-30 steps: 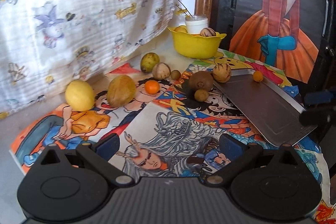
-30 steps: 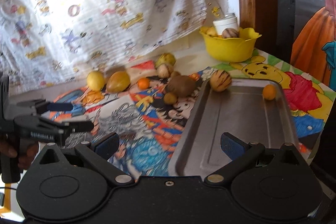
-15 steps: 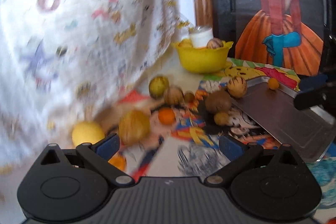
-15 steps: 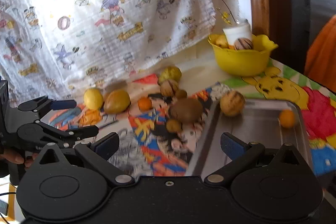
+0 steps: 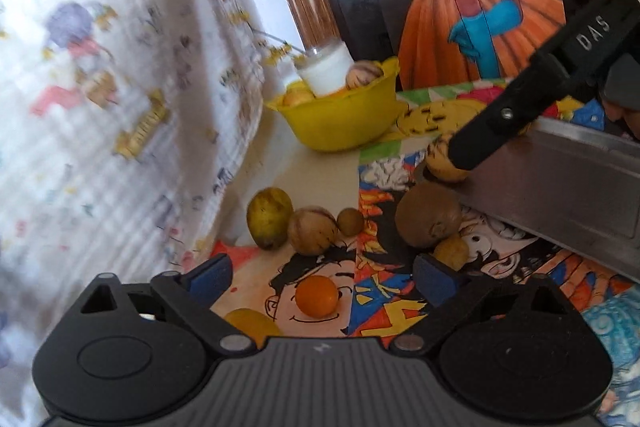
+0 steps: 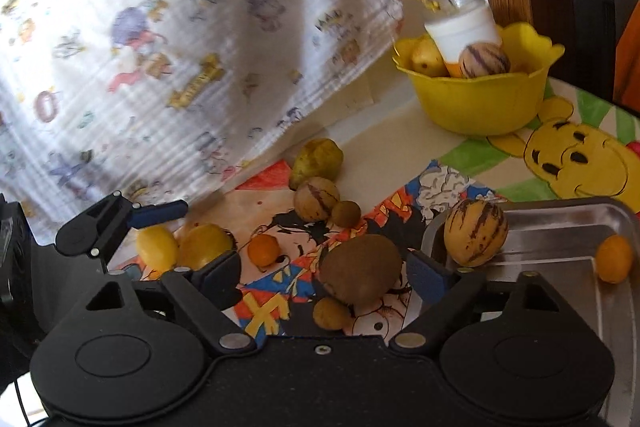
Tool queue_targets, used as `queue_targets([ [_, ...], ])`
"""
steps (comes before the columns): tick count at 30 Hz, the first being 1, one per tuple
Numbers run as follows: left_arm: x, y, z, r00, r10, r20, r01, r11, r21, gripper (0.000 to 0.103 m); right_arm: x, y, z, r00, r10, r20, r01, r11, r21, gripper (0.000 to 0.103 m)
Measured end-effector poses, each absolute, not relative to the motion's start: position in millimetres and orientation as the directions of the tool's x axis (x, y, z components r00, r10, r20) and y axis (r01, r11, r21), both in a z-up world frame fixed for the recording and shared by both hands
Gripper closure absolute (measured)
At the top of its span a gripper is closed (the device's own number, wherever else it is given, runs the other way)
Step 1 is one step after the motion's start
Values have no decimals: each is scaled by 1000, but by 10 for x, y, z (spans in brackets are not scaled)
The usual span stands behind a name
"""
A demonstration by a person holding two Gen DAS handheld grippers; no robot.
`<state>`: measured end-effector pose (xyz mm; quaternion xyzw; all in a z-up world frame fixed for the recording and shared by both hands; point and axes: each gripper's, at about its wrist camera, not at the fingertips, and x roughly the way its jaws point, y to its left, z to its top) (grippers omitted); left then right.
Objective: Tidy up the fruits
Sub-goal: 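Grasp an orange with the left tool while the right tool grasps a brown kiwi, then lower the orange onto the tray with the left tool while the right tool sets the kiwi there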
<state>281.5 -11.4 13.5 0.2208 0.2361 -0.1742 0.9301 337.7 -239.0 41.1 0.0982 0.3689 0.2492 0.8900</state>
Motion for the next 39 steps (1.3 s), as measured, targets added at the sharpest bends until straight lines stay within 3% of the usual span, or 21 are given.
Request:
queue_targets([
  [17, 3321, -104, -184, 751, -180, -635, 437, 857, 274, 34, 3751, -2259, 28, 567, 510, -647, -384, 859, 339, 30],
  [31, 3341, -106, -242, 770, -161, -617, 431, 845, 318, 51, 3647, -2081, -59, 622, 447, -643, -488, 863, 128, 32],
  [39, 3362, -126, -276, 762, -162, -627, 454, 823, 340, 57, 3658, -2067, -162, 615, 422, -666, -495, 864, 90, 34],
])
